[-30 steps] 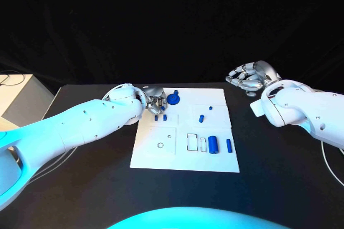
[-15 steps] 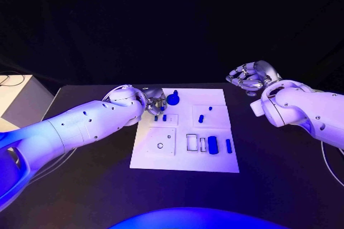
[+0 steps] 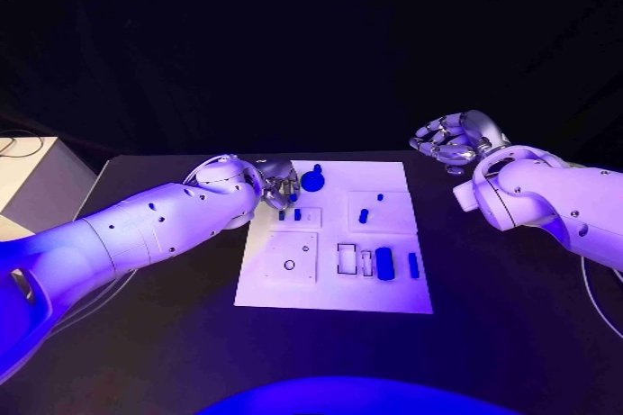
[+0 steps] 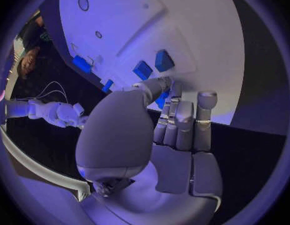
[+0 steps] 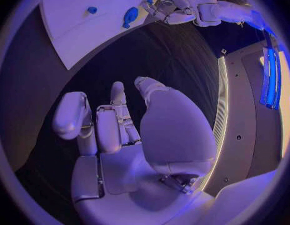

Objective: Assemble the parts on the task board

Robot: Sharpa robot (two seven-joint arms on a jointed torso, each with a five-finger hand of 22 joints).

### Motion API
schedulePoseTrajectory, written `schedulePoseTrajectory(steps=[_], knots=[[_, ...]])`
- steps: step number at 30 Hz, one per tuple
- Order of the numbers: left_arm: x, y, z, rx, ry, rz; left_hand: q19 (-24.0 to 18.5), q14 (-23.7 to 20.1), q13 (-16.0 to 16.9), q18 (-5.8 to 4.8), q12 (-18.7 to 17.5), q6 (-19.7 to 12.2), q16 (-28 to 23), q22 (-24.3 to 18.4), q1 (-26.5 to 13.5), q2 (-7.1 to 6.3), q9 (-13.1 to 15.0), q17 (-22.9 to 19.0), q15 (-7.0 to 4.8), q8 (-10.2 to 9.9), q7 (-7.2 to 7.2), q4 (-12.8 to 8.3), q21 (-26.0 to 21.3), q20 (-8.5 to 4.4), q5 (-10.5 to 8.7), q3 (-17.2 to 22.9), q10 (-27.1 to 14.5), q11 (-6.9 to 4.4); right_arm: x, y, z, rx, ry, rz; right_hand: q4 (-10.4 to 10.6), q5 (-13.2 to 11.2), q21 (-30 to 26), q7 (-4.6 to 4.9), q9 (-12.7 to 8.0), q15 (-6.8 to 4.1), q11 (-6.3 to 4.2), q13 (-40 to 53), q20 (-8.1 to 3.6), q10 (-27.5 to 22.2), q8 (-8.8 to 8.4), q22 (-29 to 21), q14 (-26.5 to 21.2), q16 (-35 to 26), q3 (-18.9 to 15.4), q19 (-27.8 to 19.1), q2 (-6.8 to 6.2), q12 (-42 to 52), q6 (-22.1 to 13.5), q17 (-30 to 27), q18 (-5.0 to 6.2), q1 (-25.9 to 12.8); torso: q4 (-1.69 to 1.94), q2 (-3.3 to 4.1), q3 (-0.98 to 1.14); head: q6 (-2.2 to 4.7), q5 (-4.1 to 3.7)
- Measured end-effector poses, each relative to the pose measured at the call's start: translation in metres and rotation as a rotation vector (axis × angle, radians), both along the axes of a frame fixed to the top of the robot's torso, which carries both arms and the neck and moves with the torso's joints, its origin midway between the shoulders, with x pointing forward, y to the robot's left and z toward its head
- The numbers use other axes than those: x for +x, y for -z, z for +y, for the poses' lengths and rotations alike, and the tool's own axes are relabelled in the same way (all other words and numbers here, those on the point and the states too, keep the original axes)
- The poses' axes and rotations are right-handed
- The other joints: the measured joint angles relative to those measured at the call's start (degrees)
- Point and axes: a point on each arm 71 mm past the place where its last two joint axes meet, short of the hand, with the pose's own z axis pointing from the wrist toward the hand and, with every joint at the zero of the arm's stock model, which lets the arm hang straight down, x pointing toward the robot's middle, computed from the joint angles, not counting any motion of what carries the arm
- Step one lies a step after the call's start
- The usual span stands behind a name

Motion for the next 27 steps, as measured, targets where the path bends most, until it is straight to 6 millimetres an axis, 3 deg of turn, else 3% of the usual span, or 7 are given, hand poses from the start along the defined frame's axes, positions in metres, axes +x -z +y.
schedulePoseTrajectory(steps=[17,19,22,23,25,26,27], knots=[[0.009,0.0,0.021,0.013,-0.063,-0.02,-0.1,-0.6,0.3,0.0,0.2,-0.9,0.0,-0.1,0.0,0.0,-0.2,-0.6,0.18,-0.6,-0.5,0.0,-0.2,-0.09,0.0,0.0,-0.4,-0.01,0.0,0.0,-0.002,-0.001,0.005,0.0,-0.3,0.0,-1.3,0.26,1.2,0.42,0.53,-9.6,0.52,-0.5,0.0,-0.3,0.0,-0.7,1.5,-0.1,-0.53,-10.3,-0.4,-0.4,0.0,-0.5,-0.02,0.0,-0.02,0.14,0.01],[0.011,0.0,0.025,0.012,-0.076,-0.03,-0.1,-0.7,0.4,0.0,0.1,-0.5,0.0,0.0,0.0,0.0,-0.1,-0.7,0.1,-0.5,-0.16,0.0,-0.2,-0.09,0.0,0.0,-0.4,-0.01,0.001,0.001,-0.003,-0.002,0.006,0.001,-1.2,0.0,-1.2,0.43,1.4,0.43,0.8,-11.2,0.65,-0.2,0.0,0.0,0.0,-0.7,2.6,0.0,-1.04,-12.2,-0.3,-0.1,0.0,0.4,-0.01,0.0,-0.02,0.19,-0.02],[0.013,0.0,0.033,-0.005,-0.104,-0.043,-0.4,-2.2,1.2,0.0,1.3,2.4,-1.2,-0.5,0.5,0.65,0.5,-3.0,-0.13,1.0,0.19,0.0,-0.6,-0.25,0.0,0.0,-0.1,-0.24,0.001,0.001,-0.004,-0.009,0.003,0.003,-3.8,-1.1,0.6,0.61,1.5,0.43,0.57,-14.6,0.49,2.0,0.0,1.2,0.0,-0.2,6.5,0.5,-1.07,-16.2,1.1,1.2,0.0,5.5,-0.01,0.0,-0.02,0.27,-0.04],[0.014,-0.001,0.036,-0.019,-0.117,-0.044,-1.4,-2.3,1.9,0.0,2.4,4.2,-1.6,-1.4,0.9,1.49,0.8,-3.3,-0.22,1.9,0.15,-0.2,-1.2,-0.35,0.0,0.2,0.7,-0.22,0.001,0.001,-0.004,-0.013,-0.001,0.004,-4.9,-2.5,1.5,0.65,1.3,0.42,0.59,-16.2,0.59,3.1,-0.44,1.9,0.0,-0.1,8.3,0.9,-1.26,-18.2,1.8,1.5,0.0,6.8,-0.01,0.0,-0.02,0.27,-0.05],[0.017,-0.005,0.044,-0.069,-0.152,-0.038,-4.4,-4.4,2.6,0.18,3.4,5.3,-2.9,-4.3,1.0,1.78,0.9,-5.9,-0.17,2.3,0.11,-0.4,-3.2,-0.39,0.0,0.8,0.8,-0.21,0.001,0.002,-0.004,-0.025,-0.02,0.006,-6.0,-3.9,2.8,0.89,0.8,0.43,0.7,-17.9,0.58,3.8,-1.4,2.8,0.0,0.3,10.2,1.3,-1.42,-20.5,2.2,2.0,0.0,7.7,-0.02,-0.02,-0.02,0.33,-0.08],[0.018,-0.007,0.048,-0.1,-0.17,-0.032,-7.2,-6.5,3.0,1.36,3.8,5.8,-4.4,-6.9,0.9,1.83,0.9,-8.8,-0.07,2.3,0.29,-0.3,-5.2,-0.34,0.0,0.8,0.7,-0.07,0.001,0.002,-0.003,-0.032,-0.033,0.007,-6.6,-4.6,3.4,1.09,0.2,0.42,0.98,-19.1,0.58,4.1,-2.32,3.3,0.0,0.5,11.3,1.3,-1.43,-22.4,2.4,2.3,0.0,8.1,-0.02,-0.02,-0.02,0.38,-0.12],[0.019,-0.008,0.052,-0.13,-0.186,-0.024,-8.7,-7.7,3.3,1.39,4.1,5.9,-5.3,-8.3,0.9,1.88,0.9,-10.6,0.01,2.3,0.34,-0.3,-6.4,-0.3,0.0,0.8,0.3,0.18,0.001,0.003,-0.003,-0.04,-0.047,0.008,-7.1,-5.1,3.9,1.31,-0.3,0.42,1.2,-20.2,0.75,4.4,-3.02,3.4,0.0,0.5,11.9,1.4,-1.43,-23.9,2.7,2.4,0.0,8.1,-0.03,-0.03,-0.02,0.45,-0.17]])
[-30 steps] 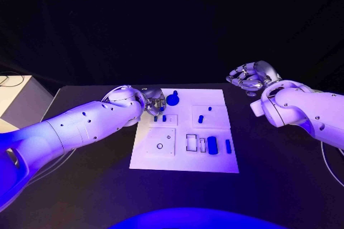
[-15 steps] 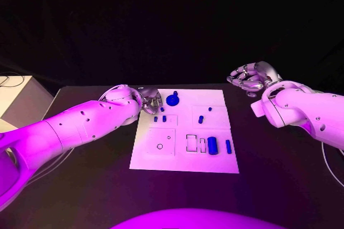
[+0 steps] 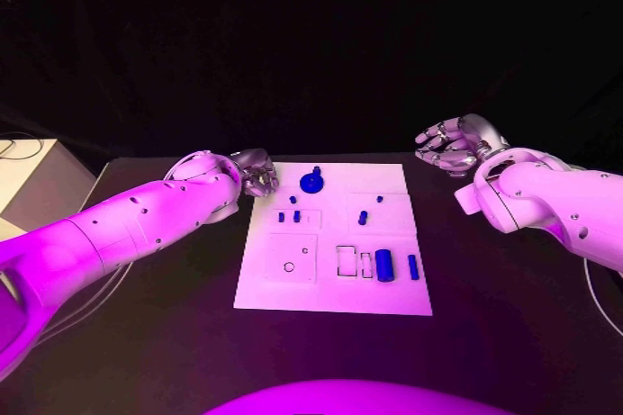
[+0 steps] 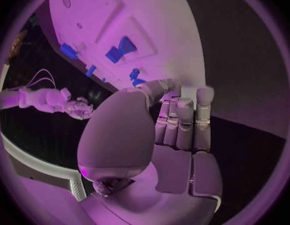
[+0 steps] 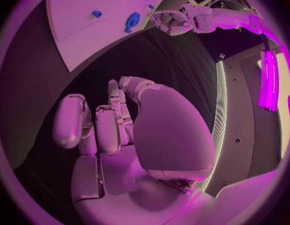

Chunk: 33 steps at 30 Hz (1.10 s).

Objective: Assemble the parts on the task board

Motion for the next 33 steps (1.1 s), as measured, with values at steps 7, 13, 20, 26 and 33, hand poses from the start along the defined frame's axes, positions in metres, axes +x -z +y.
schedulePoseTrajectory(steps=[7,13,20,26,33], knots=[[-0.003,-0.009,0.026,-0.299,-0.097,0.072,-3.9,-8.1,0.3,-0.01,0.2,-0.3,-8.9,-3.3,-1.7,0.63,-0.2,-10.9,0.74,-0.3,0.33,0.4,-5.0,0.81,0.0,-0.4,-2.9,0.62,-0.004,0.006,0.011,-0.134,-0.143,-0.018,-1.8,-1.7,1.0,-0.27,-2.3,0.4,0.3,-4.4,0.13,1.2,-2.39,0.0,0.0,0.0,1.8,0.1,-0.77,-6.2,1.9,0.0,0.0,0.0,0.04,-0.08,-0.01,0.58,-0.89],[-0.019,-0.011,0.037,-0.63,-0.101,0.159,-4.7,-10.0,-0.9,-0.01,-1.2,-1.2,-14.6,-6.2,-2.9,0.45,-0.3,-13.5,1.51,-0.9,0.91,1.7,-9.6,1.57,0.0,-2.2,-4.8,1.36,-0.008,0.017,0.022,-0.31,-0.25,-0.051,-1.9,-3.0,1.1,-0.2,-3.1,0.4,0.4,-6.1,0.18,1.4,-3.54,0.0,0.0,0.0,1.9,0.2,-1.9,-8.5,2.0,0.0,0.0,-1.2,0.08,-0.06,-0.05,1.06,-1.98],[-0.047,-0.013,0.037,-1.007,-0.054,0.244,-5.8,-12.6,-6.9,-0.01,-10.1,-2.8,-38.0,-18.1,-3.7,-0.44,0.0,-21.8,3.82,-1.2,1.13,5.2,-26.9,4.0,0.0,-5.7,-2.5,2.49,-0.013,0.032,0.033,-0.525,-0.327,-0.094,-2.1,-3.6,1.1,-0.21,-3.9,0.4,0.4,-7.6,0.35,1.4,-4.37,0.0,0.0,-0.4,1.1,0.3,-2.49,-10.7,2.0,-1.1,0.0,-1.8,0.19,0.02,-0.05,1.67,-3.24],[-0.063,-0.014,0.032,-1.166,-0.021,0.269,-4.6,-10.2,-8.2,-0.02,-14.7,-2.2,-46.6,-22.6,-2.7,-0.44,0.2,-23.0,4.04,-1.2,1.05,5.6,-33.0,4.4,0.0,-6.1,0.3,2.48,-0.013,0.039,0.044,-0.629,-0.35,-0.124,-2.2,-3.6,0.8,-0.21,-4.0,0.4,0.41,-8.1,0.35,1.4,-4.63,0.0,0.0,-0.4,0.9,0.3,-2.49,-11.1,2.0,-1.2,0.0,-1.8,0.15,0.04,-0.01,1.92,-3.59],[-0.073,-0.017,0.024,-1.247,0.013,0.277,-4.1,-9.4,-8.2,-0.02,-16.2,-1.9,-49.0,-23.6,-2.7,-0.44,0.2,-23.1,4.26,-1.2,1.32,5.7,-34.2,4.31,0.0,-6.2,1.0,2.37,-0.008,0.046,0.059,-0.704,-0.348,-0.14,-2.3,-3.6,0.6,-0.41,-4.2,0.4,0.65,-8.4,0.36,1.2,-4.63,0.0,0.0,-0.4,0.8,0.3,-2.48,-11.6,2.5,-1.3,0.0,-1.8,0.05,0.09,0.0,2.11,-3.64]])
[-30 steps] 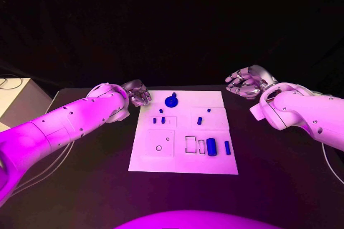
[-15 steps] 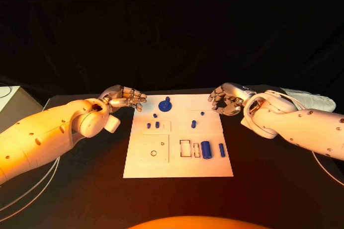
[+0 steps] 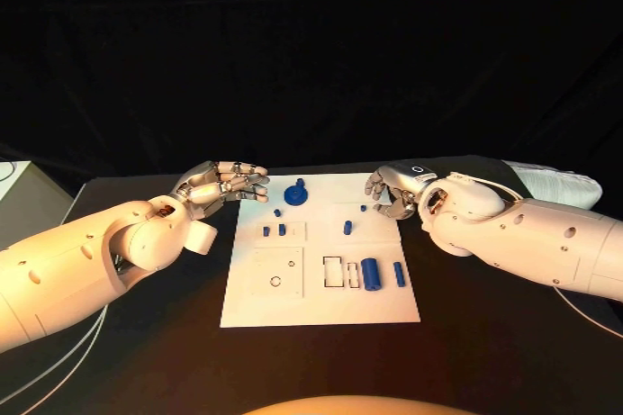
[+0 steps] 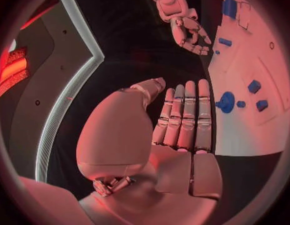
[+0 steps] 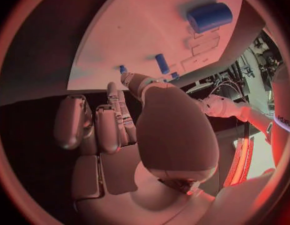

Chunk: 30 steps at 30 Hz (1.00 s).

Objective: Assemble the parts on the task board

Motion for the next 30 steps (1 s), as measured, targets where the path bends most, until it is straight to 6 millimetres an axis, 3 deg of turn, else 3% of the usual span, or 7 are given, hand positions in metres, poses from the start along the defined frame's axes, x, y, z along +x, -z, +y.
schedulePoseTrajectory(steps=[16,30], knots=[[-0.005,-0.005,-0.003,-0.056,-0.008,-0.016,0.4,0.2,0.0,-0.02,-1.3,0.6,-1.8,-0.9,0.0,0.0,0.0,0.1,0.21,0.0,0.22,0.3,-1.3,0.41,0.0,-0.6,0.2,0.2,0.005,0.019,0.018,-0.051,0.023,0.01,0.3,1.4,-0.3,0.15,-0.3,0.0,0.05,-0.9,0.0,0.7,0.0,0.0,0.0,0.0,0.3,0.0,0.62,-0.4,1.6,-0.1,0.0,-0.6,0.1,0.07,-0.08,-0.47,-0.02],[-0.005,-0.004,-0.005,-0.063,-0.021,-0.014,0.8,0.6,0.0,-0.02,-1.3,0.7,-2.1,-0.9,0.4,0.41,0.0,0.3,0.2,0.0,0.33,0.2,-1.3,0.4,0.0,-0.6,0.2,0.2,0.006,0.026,0.024,-0.042,0.03,0.027,0.2,2.9,-0.3,-0.67,-0.4,0.0,-0.64,-1.8,0.0,2.9,0.16,0.0,0.0,0.0,1.2,0.0,1.55,-0.9,4.5,-0.1,0.0,-1.1,0.07,0.01,-0.08,-0.69,0.06]])
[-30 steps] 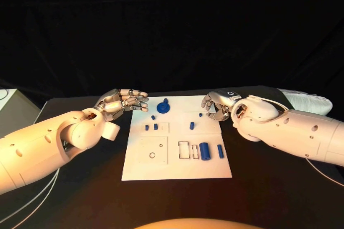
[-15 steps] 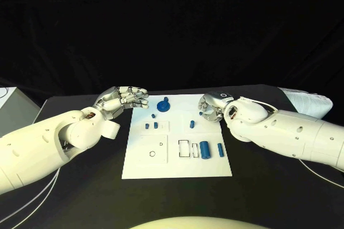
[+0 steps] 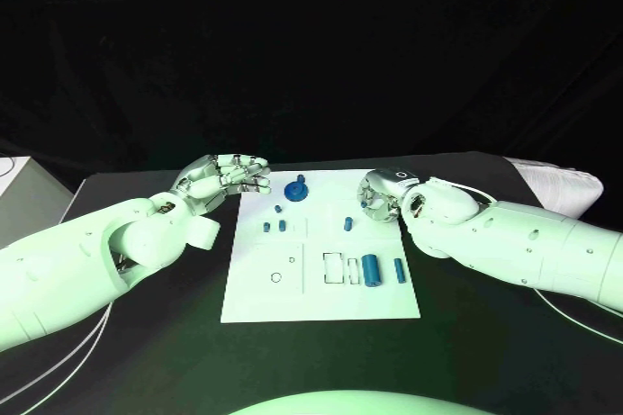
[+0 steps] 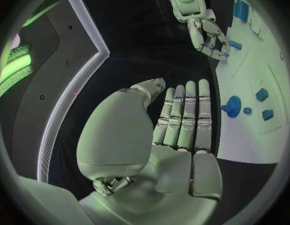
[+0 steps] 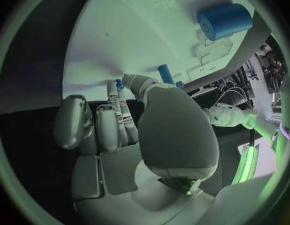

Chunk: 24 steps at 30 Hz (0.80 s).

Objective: Assemble the parts on the task board

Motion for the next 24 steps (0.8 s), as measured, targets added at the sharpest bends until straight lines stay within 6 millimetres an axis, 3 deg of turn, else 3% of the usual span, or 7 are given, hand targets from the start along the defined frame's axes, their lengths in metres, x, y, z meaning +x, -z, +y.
schedulePoseTrajectory(steps=[5,7,24], knots=[[0.0,0.0001,-0.0001,0.001,-0.001,0.001,0.2,0.0,0.0,0.0,0.0,0.1,-0.2,-0.1,0.4,0.44,0.0,0.1,0.0,0.0,0.09,-0.1,0.0,-0.2,0.0,-0.1,0.0,0.0,0.0013,0.0004,0.0006,0.002,0.004,0.0,-0.2,-0.1,0.0,-0.11,0.1,0.0,0.0,0.0,0.0,0.2,0.4,0.0,0.0,0.0,0.2,0.0,0.43,-0.2,0.7,0.0,0.0,0.0,0.02,0.0,0.03,-0.06,0.01],[0.0,0.0001,-0.0002,0.001,-0.001,0.001,0.2,0.0,0.0,0.0,0.0,0.1,-0.2,-0.1,0.4,0.44,0.0,0.1,0.0,0.0,0.09,-0.1,0.0,-0.2,0.0,-0.1,0.0,0.0,0.0017,0.0007,0.0009,0.002,0.005,0.0,-0.4,-1.2,0.0,-0.12,0.2,0.0,-0.02,-0.2,0.0,0.4,0.41,0.0,0.0,0.0,0.7,0.0,0.97,-0.4,0.8,0.0,0.0,0.1,0.02,0.0,0.03,-0.09,0.01],[-0.0015,-0.001,-0.0031,0.001,0.006,-0.001,0.2,0.0,0.0,0.0,-0.2,0.3,-0.4,0.0,0.7,0.66,0.0,0.3,0.0,0.0,0.29,-0.1,0.0,-0.21,0.0,-0.1,0.0,0.0,0.004,0.0016,0.0048,-0.002,0.012,0.0,-1.0,-2.1,-0.4,-0.19,0.2,0.0,0.14,-0.2,0.0,0.9,0.62,0.0,0.0,0.0,1.4,0.0,0.96,-1.1,1.9,-0.3,0.0,0.1,0.01,0.02,0.03,-0.56,0.24]])
